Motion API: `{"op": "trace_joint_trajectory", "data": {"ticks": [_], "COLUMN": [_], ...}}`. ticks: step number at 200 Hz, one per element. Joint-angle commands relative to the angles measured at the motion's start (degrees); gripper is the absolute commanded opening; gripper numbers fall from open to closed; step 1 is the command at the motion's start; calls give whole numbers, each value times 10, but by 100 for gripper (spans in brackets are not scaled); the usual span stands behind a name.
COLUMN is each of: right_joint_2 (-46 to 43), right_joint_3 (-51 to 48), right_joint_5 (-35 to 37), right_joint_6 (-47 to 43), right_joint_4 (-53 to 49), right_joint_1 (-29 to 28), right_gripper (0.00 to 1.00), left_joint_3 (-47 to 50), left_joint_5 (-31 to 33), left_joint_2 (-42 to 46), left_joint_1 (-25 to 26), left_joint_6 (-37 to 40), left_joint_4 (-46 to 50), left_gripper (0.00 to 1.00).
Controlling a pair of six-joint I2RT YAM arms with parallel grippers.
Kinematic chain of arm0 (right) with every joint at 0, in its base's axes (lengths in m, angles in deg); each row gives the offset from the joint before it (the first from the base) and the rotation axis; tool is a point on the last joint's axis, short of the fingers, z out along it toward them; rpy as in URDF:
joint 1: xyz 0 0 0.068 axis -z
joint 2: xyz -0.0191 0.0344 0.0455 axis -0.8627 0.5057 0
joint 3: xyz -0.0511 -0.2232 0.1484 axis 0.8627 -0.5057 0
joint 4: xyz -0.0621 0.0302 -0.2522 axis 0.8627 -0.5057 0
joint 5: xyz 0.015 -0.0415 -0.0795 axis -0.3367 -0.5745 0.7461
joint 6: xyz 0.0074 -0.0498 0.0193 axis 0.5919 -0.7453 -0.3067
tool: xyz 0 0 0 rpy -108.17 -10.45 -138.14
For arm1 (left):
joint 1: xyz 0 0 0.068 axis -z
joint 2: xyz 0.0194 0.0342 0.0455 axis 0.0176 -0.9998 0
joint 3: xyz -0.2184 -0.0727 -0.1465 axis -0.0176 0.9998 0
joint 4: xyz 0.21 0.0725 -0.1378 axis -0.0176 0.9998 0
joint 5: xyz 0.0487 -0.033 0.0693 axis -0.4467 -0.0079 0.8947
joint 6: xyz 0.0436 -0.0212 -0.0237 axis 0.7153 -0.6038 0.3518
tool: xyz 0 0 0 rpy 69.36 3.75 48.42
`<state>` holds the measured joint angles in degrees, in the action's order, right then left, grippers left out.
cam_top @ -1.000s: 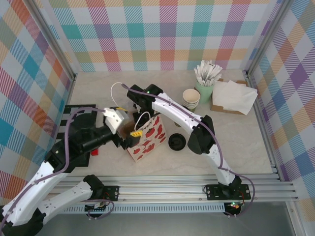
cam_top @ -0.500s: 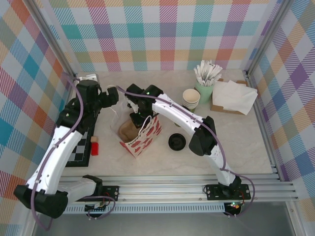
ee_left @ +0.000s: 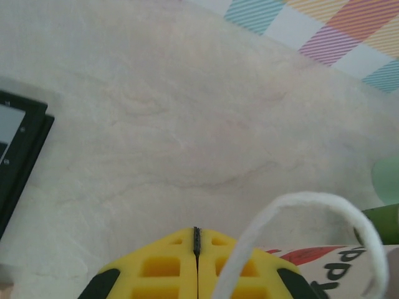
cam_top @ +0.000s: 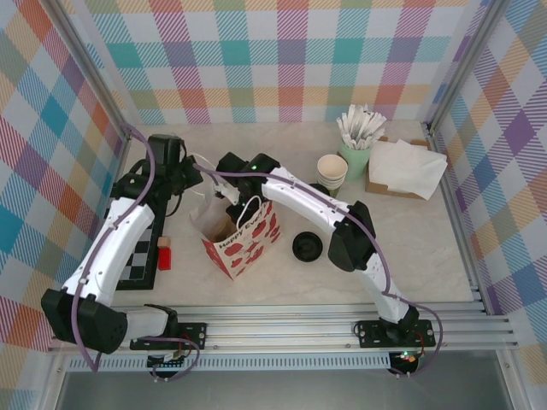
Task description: Pack the takeout coffee
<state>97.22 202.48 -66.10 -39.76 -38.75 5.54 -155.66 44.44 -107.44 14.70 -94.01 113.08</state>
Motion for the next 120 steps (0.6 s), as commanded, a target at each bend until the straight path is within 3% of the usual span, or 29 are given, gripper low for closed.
{"op": "trace_joint_trajectory", "data": {"ticks": [1, 21, 52, 92, 120], "right_joint_2": [-8, 19, 50, 60, 54], "right_joint_3": [23, 58, 77, 76, 40], "right_joint_5": [20, 28, 40, 55, 59], "right_joint_6": [-47, -10, 27, 15, 15], "right_joint_4": [-15, -28, -62, -109, -90], "right_joint_1": [-10, -10, -10, -17, -20], "right_gripper": [0, 0, 0, 0, 0], "left_joint_3": [-24, -22, -24, -36, -35], "left_joint_5": [-27, -54, -3, 3, 6], "left_joint_2": [-10, -6, 12, 9, 15], "left_joint_1": [-9, -9, -9, -9, -9], "left_joint_6": [-57, -101, -119, -124, -142], "left_joint_4": [25, 16, 27, 33, 29], "left_gripper": [0, 0, 0, 0, 0]}}
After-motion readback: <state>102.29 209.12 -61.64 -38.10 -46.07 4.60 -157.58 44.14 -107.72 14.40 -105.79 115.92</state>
